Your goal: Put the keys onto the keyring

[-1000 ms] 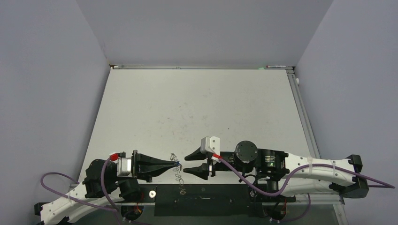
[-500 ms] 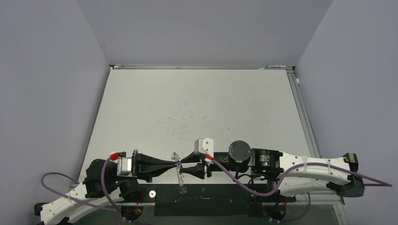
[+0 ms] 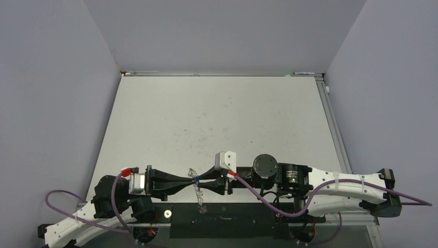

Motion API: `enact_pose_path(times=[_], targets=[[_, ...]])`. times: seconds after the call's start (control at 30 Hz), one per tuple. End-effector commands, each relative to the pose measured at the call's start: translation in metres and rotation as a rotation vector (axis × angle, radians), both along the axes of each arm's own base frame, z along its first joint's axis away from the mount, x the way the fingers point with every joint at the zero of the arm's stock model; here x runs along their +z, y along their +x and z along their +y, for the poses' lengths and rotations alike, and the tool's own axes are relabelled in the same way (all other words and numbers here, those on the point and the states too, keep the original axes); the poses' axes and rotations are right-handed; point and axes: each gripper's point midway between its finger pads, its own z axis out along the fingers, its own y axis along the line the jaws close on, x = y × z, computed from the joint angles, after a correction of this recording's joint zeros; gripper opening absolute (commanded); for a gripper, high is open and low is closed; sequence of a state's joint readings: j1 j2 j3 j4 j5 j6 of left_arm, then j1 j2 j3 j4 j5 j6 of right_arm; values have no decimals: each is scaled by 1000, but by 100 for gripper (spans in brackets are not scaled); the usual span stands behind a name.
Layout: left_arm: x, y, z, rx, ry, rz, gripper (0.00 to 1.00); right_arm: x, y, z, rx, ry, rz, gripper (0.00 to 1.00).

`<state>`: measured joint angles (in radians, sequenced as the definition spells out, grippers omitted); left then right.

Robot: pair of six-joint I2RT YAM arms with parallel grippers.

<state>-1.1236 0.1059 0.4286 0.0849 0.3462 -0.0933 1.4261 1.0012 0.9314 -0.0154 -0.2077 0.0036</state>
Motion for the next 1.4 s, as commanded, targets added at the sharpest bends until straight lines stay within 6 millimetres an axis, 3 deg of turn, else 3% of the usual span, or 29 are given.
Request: enact_pose_path(times=[0.0, 0.53, 0.7, 1.1, 1.37], targets=[[22, -4, 6, -8, -75, -34, 0, 34, 2, 5, 2, 94, -23, 23], [21, -3, 4, -8, -67, -30, 0, 32, 4, 10, -9, 94, -24, 15], [21, -4, 5, -11, -69, -31, 0, 31, 5, 11, -13, 86, -25, 6], [14, -1, 4, 5, -28, -35, 1, 37, 9, 6, -34, 87, -55, 5], [8, 0, 5, 19, 9, -45, 31, 29, 12, 2, -32, -32, -87, 5]])
